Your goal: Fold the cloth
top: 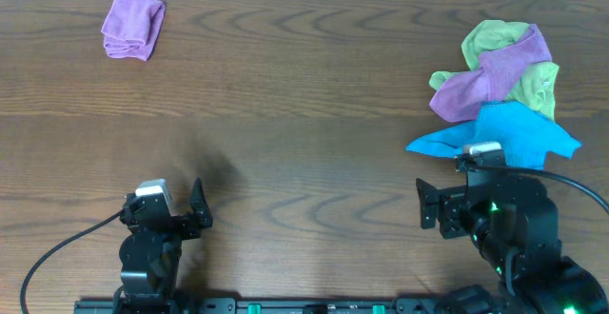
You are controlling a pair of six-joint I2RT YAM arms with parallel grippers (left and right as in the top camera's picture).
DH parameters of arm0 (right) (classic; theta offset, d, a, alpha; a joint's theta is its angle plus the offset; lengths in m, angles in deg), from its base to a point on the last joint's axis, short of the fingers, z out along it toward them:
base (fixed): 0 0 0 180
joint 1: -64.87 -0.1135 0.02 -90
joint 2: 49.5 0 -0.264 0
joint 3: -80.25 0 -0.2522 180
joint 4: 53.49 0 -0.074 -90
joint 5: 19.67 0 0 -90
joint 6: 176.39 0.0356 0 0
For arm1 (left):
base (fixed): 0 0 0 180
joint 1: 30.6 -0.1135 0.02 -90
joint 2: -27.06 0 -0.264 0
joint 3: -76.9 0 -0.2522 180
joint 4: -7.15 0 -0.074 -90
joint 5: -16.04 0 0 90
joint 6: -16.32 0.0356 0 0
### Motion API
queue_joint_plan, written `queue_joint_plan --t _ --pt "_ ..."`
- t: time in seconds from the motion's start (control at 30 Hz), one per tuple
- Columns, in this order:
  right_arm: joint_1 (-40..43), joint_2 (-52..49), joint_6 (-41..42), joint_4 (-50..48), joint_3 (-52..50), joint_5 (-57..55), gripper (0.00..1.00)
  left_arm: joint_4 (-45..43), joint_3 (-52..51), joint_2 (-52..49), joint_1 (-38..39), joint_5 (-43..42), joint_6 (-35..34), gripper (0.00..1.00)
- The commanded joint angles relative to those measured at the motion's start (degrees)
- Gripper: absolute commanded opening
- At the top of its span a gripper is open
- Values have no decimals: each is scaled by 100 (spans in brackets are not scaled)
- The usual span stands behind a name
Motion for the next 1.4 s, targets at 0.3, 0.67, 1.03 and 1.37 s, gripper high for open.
queue_joint_plan --t 0.3,0.67,1.03,1.37 --pt "-22 -4 66 7 42 -13 99 -7 -122 48 -37 122 0 95" --pt "1292 610 -22 -22 -140 -24 99 -7 -122 48 -37 122 0 96" --pt "1624 2844 -70 -1110 -2850 -76 99 -4 -122 48 -37 122 0 95" --pt "1624 3683 127 -1091 -3985 11 99 -7 -122 48 -37 122 0 95"
